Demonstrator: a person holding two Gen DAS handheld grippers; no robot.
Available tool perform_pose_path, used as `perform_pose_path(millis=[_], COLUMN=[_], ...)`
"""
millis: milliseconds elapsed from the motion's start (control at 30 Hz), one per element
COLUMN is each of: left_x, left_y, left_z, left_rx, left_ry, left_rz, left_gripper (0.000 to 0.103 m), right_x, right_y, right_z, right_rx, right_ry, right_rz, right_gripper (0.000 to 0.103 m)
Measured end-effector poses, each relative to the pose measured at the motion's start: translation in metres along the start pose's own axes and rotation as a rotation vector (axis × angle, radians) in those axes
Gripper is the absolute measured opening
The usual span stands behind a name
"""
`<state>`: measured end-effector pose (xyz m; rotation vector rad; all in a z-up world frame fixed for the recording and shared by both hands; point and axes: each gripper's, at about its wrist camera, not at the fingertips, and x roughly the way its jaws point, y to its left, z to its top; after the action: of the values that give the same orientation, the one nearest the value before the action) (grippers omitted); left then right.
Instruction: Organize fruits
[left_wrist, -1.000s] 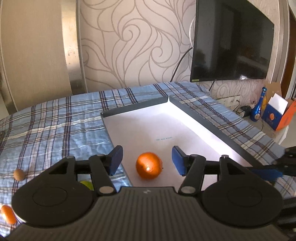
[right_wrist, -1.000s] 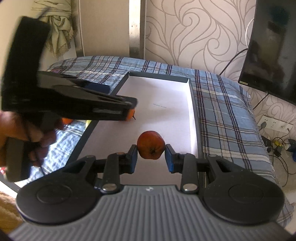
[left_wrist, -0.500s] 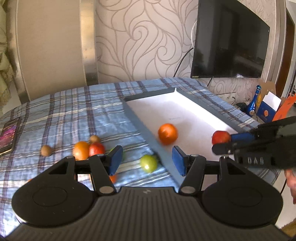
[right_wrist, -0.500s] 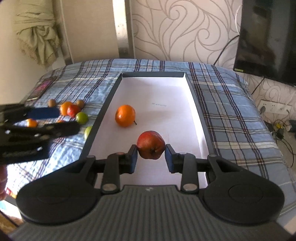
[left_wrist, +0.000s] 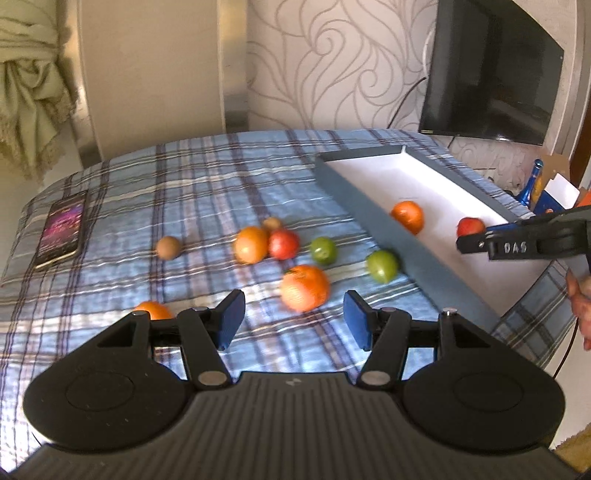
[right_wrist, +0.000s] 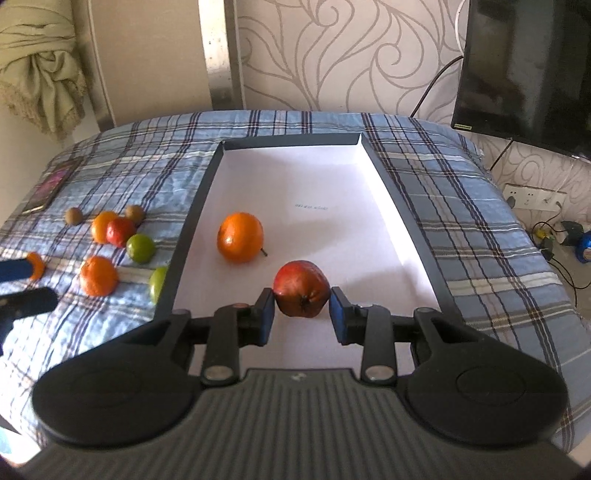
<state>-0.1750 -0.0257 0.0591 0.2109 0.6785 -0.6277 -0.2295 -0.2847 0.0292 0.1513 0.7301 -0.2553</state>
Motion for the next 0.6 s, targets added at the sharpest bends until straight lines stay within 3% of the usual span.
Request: perform_pose_path(millis=[300, 600], left_x=[0.000, 0.002], left_y=[0.022, 0.027], left_z=[-0.003, -0.001], left_rx=[-0.023, -0.027], left_ry=[0.005, 0.001], left_rz=[0.065, 0.071], left_gripper=[0.067, 0.071], right_x=[0.004, 0.004], right_y=[0.004, 0.005], right_z=[0.008, 0.006], right_rx=[0.014, 0.016], right_ry=[-0.008, -0.003], right_rz=[-0.044, -0.058], right_gripper=[0.035, 0.035])
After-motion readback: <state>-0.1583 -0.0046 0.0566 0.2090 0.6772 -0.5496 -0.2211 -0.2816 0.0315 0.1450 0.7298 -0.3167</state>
